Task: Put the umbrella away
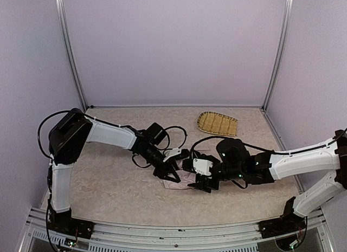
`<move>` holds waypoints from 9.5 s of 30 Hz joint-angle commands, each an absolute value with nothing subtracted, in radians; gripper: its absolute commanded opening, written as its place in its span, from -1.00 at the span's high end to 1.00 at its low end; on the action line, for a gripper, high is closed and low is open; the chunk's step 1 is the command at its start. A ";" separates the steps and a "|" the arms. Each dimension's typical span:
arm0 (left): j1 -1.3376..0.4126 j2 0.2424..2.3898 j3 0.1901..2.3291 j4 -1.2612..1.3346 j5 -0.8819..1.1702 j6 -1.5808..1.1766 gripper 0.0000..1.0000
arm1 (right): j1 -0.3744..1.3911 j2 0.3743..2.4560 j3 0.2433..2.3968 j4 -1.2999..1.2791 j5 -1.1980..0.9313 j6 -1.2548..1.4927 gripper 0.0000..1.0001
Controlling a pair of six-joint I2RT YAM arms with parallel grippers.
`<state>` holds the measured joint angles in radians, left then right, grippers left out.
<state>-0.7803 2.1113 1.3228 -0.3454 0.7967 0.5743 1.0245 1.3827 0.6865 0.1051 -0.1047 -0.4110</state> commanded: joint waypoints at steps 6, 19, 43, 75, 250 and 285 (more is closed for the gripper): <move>-0.747 2.301 1.373 -0.664 0.847 0.535 0.75 | 1.072 1.617 0.787 0.084 0.139 -0.571 -0.84; -0.746 2.274 1.347 -0.657 0.891 0.579 0.71 | 1.068 1.838 0.876 0.037 0.236 -0.554 -0.21; -0.709 1.901 1.080 -0.084 0.559 0.345 -0.97 | 0.961 1.767 0.919 -0.132 -0.296 -0.455 0.91; -0.955 1.717 0.745 0.249 0.235 0.842 -0.69 | 0.732 2.087 1.260 -0.598 -0.886 -0.396 0.93; -0.881 2.086 1.096 -0.165 0.286 0.538 0.82 | 0.439 1.294 0.778 -0.679 0.265 0.529 -0.04; -0.871 2.097 1.137 -0.235 0.352 0.569 0.81 | 0.548 1.282 0.852 -0.194 -0.264 0.026 0.04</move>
